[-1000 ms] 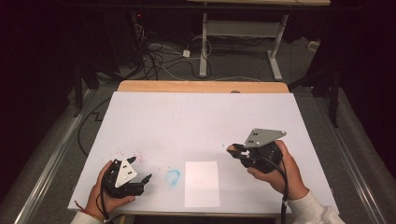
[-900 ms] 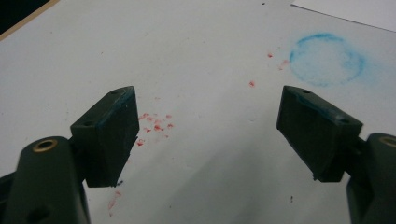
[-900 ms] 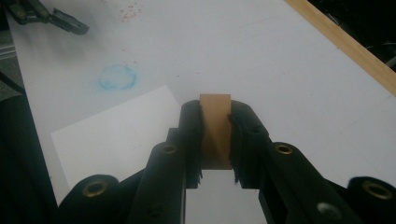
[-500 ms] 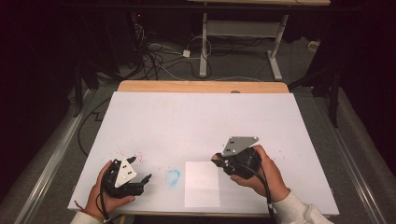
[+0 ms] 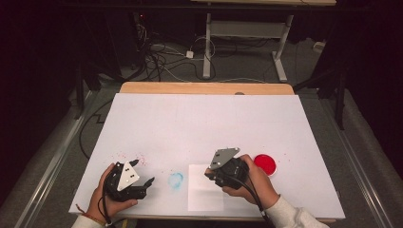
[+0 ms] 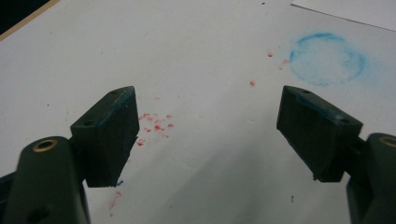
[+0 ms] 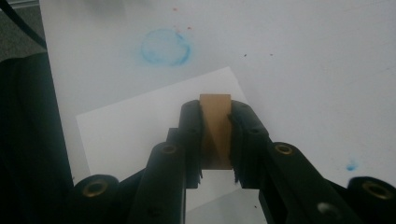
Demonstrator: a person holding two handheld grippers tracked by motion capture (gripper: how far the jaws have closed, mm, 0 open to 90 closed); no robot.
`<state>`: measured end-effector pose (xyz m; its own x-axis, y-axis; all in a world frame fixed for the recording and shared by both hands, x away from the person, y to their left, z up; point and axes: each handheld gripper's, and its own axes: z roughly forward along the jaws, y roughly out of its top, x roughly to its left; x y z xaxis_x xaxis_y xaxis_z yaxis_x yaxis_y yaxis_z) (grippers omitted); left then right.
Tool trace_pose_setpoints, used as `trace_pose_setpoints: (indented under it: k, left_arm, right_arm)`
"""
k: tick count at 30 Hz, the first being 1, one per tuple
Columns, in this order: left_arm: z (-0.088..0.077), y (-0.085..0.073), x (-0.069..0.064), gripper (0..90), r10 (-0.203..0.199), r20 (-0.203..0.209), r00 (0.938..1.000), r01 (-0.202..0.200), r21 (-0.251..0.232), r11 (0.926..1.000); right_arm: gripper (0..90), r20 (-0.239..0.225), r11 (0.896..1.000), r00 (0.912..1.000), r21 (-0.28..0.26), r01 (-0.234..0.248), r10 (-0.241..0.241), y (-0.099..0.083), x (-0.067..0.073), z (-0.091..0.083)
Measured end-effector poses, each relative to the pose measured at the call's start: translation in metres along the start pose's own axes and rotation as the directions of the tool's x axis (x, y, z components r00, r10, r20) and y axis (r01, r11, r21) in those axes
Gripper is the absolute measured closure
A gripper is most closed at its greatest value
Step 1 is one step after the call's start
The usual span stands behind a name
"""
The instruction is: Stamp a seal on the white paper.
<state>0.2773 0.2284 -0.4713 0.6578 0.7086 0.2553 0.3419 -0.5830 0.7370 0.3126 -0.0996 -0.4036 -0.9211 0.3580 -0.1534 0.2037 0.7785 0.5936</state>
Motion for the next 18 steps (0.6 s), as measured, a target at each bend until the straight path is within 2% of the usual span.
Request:
trace_pose_setpoints:
  k: [8, 17, 18]
  left_arm:
    - [0.000, 0.000, 0.000, 20.6, 0.003, -0.001, 1.0000, -0.003, 0.003, 1.0000]
    - [0.000, 0.000, 0.000, 20.6, 0.002, -0.001, 1.0000, -0.002, -0.001, 1.0000]
    - [0.000, 0.000, 0.000, 20.6, 0.002, 0.000, 1.0000, -0.002, -0.001, 1.0000]
  right_arm:
    - [76.3, -0.030, 0.998, 0.9995, 0.058, 0.015, -0.013, -0.003, 0.007, 0.024]
    - [76.3, -0.057, 0.992, 0.9981, 0.121, 0.032, -0.026, -0.008, 0.013, 0.044]
    - [76.3, -0.062, 0.989, 0.9975, 0.144, 0.042, -0.034, -0.009, 0.014, 0.048]
